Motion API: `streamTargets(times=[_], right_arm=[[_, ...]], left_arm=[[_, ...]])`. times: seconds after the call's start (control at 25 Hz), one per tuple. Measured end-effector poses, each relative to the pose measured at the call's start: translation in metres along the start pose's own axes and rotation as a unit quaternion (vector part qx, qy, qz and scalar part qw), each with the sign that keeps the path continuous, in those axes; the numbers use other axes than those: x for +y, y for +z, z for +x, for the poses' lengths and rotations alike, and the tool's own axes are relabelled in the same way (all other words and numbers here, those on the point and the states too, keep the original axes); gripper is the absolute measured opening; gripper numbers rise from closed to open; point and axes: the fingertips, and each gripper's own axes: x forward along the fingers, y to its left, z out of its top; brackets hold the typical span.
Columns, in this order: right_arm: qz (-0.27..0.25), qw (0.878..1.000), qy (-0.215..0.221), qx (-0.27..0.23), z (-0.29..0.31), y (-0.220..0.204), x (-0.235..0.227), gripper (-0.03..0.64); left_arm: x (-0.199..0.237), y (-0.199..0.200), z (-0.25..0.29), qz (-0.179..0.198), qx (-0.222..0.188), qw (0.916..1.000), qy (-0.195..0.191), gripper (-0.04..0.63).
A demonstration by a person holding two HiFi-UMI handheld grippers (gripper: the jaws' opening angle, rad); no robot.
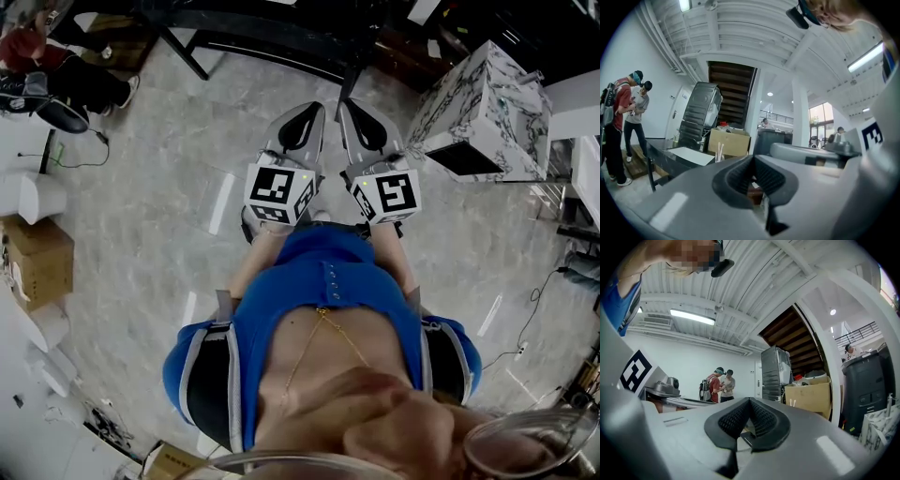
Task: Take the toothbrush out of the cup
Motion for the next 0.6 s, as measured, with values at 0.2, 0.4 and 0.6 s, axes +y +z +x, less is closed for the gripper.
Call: streamTargets(times=[0.2, 0.4, 0.6], right_arm=[[-0.005, 1.000, -0.018, -0.004, 0.052, 0.003, -0.025, 0.002], [0.000, 0.999, -0.032, -0.004, 0.105, 0.003, -0.050, 0.002], [0.002, 0.999, -0.043, -0.004, 0.153, 0.001, -0.063, 0.002]], left_arm=[[0.037, 0.014, 0.046, 0.001, -0.006, 0.9998, -0.018, 0.002], [0.074, 0.029, 0.094, 0.005, -0.005, 0.9994, -0.035, 0.002], [0.106, 0.037, 0.131, 0.005, 0.000, 0.9985, -0.054, 0.002]])
